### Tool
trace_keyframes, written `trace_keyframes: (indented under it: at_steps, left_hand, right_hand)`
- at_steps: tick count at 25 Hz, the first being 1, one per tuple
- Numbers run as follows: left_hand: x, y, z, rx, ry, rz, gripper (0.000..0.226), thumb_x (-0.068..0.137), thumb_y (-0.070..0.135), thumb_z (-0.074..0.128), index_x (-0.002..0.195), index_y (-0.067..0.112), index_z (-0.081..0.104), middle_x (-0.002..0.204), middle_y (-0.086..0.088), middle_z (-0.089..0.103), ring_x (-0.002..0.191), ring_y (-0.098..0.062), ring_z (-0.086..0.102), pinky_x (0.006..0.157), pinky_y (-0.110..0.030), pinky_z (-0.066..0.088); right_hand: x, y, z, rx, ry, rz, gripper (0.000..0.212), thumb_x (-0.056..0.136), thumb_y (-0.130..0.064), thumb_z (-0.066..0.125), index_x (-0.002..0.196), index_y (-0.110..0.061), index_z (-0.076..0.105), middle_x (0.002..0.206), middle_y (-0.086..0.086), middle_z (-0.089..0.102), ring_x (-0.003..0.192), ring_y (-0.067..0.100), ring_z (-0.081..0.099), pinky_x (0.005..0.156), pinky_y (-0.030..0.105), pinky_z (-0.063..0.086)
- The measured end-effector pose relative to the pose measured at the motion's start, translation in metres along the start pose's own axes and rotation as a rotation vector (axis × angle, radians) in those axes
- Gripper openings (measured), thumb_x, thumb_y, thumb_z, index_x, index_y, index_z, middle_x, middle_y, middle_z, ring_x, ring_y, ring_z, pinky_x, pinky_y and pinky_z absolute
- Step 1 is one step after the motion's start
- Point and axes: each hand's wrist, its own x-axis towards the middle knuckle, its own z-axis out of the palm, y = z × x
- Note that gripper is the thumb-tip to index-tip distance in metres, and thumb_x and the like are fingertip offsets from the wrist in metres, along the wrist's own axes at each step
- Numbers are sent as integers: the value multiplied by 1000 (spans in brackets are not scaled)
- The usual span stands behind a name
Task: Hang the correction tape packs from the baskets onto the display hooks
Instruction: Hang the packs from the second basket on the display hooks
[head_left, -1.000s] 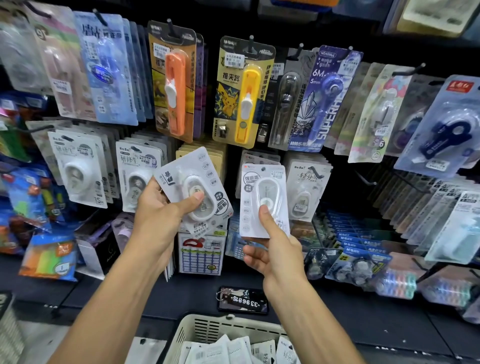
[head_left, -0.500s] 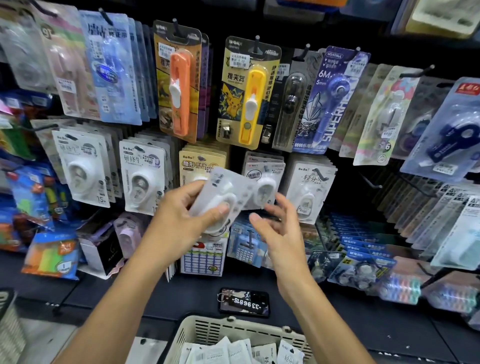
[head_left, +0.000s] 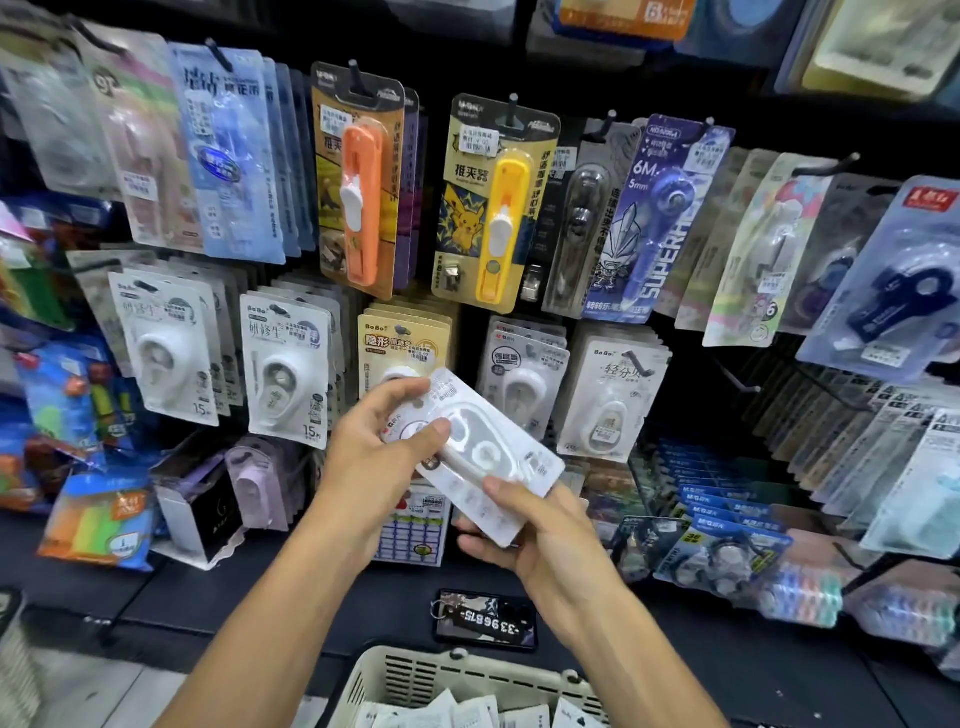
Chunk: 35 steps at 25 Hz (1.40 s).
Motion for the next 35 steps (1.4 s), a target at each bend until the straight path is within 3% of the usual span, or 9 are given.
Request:
trace_keyframes:
  at_steps: [7,10,14,21,24,26,28,31,35]
  left_hand:
    - [3,-2,-9,268,-142,145,62,87,7,78,129,47,55,121,14,61,94,-3,70,65,-18,57]
    - [5,-8,-13,570,61,197,63,91,26,75,145,41,46,133,26,49,111,2,54,86,-14,41]
    - [10,-22,-20,770,74,171,68,94,30,70,154,31,39,159,15,37,145,-10,35,117,-35,31]
    - [14,-31,-17,748,31,184,71,94,34,70,156,36,35,164,15,31,151,-10,28,123,-38,27]
    - [10,-36,-15,797,-18,160,73,96,33,67,158,39,29,167,15,23,154,-8,19,126,-41,22]
    - [11,-40,-13,848,-26,176,75,97,31,65,159,37,25,169,13,17,156,-9,13,127,-42,19]
    - [13,-42,-9,932,-35,219,78,97,33,64,161,37,19,171,14,6,157,-9,5,128,-44,14]
    - [14,-47,-5,1107,-64,266,83,99,38,59,162,36,6,167,14,-17,158,-12,-10,129,-43,4]
    - [18,-46,-5,1253,-75,263,88,99,43,55,162,35,-6,160,13,-33,155,-14,-21,126,-43,-3]
  right_hand:
    - [0,-21,-15,-613,-15,-155,17,91,-23,74,103,-15,66,86,5,78,62,15,69,40,26,48]
    - [6,-27,-10,-488,127,-232,16,97,-24,67,107,-15,60,94,2,78,69,14,74,43,29,54]
    - [15,-36,-8,-484,344,-201,11,97,-28,67,104,-20,63,100,-3,73,65,5,68,46,32,55]
    - [24,-31,-2,-440,447,-224,15,98,-39,62,103,-28,53,106,2,65,51,26,66,40,30,51]
    - [35,-34,-1,-772,496,-138,45,98,-52,54,133,-27,38,132,5,58,89,25,74,72,41,62]
    - [35,-23,-13,-1327,576,-448,58,102,-46,48,151,-24,26,156,3,40,135,26,51,104,49,49]
    - [40,-18,-27,-1765,323,-776,55,100,-25,45,154,-19,32,163,4,32,151,28,28,121,52,30]
    - [62,-26,-36,-2173,14,-620,77,96,-20,44,162,-20,5,165,-7,-20,153,29,-22,123,47,-13]
    - [88,-32,-25,-2227,-13,-595,89,93,-14,47,161,-23,-8,160,-9,-33,153,27,-23,124,45,-8]
